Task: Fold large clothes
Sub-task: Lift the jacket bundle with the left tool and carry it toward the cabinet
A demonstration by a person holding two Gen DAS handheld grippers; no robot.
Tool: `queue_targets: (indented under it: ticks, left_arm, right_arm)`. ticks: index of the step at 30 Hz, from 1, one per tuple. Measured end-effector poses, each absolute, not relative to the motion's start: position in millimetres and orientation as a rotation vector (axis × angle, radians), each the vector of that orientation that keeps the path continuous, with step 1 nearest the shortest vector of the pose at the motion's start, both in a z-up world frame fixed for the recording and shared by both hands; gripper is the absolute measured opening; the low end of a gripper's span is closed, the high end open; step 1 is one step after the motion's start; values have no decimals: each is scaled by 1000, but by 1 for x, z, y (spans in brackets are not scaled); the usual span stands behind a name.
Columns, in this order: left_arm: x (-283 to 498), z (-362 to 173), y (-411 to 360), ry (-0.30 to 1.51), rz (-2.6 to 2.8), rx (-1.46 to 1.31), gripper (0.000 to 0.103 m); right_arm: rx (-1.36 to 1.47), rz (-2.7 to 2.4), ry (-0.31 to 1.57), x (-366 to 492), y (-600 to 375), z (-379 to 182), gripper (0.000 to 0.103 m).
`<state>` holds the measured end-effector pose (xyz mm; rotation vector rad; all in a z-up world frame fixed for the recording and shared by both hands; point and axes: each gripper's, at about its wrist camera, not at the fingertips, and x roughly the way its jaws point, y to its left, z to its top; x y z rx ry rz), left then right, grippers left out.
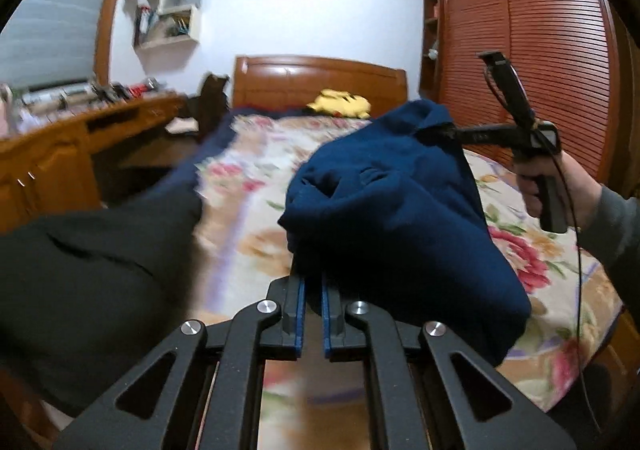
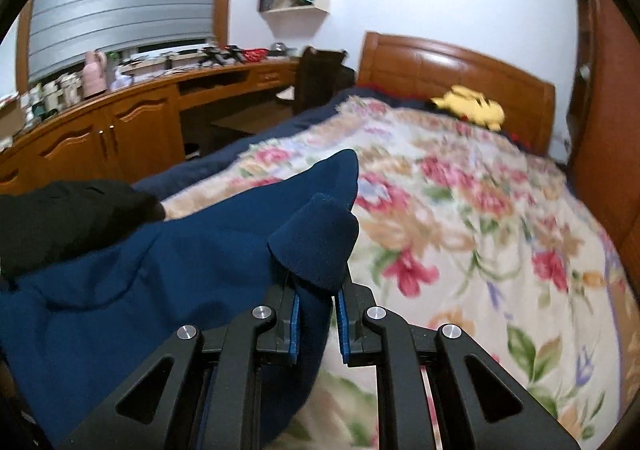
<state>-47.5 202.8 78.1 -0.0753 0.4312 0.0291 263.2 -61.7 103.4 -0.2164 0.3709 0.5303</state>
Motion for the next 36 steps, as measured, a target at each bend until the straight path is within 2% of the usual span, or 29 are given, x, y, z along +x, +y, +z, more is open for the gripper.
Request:
queue_targets:
  ticks: [10, 19, 22, 28, 30, 34, 35, 36]
  left_arm:
    - [-78, 126, 321, 406, 285, -19, 7]
    - [-114, 122, 411, 397, 523, -33, 7]
    - [-119, 100, 433, 451, 563, -81, 7]
    - [-128, 56, 441, 510, 606, -82, 7]
    - [-133, 49, 443, 507, 603, -94, 7]
    - [-134, 47, 446, 508, 606, -101, 7]
    - [-133, 46, 447, 511, 602, -101, 7]
    - [-132, 47, 446, 514, 605, -99, 7]
  right_arm:
    - [-336, 608, 270, 235, 71, 146, 14]
    - [-378, 729, 182, 228, 178, 160, 14]
    - [-338, 770, 194, 240, 195, 149, 14]
    - [-403, 738, 289, 274, 223, 90, 17]
    - [-421, 721, 277, 273, 221, 81, 23]
    - [-413, 751, 222, 257, 213, 89, 67]
    - [-395, 771, 209, 249, 212, 91, 71]
    - [-381, 799, 205, 242, 210, 90, 72]
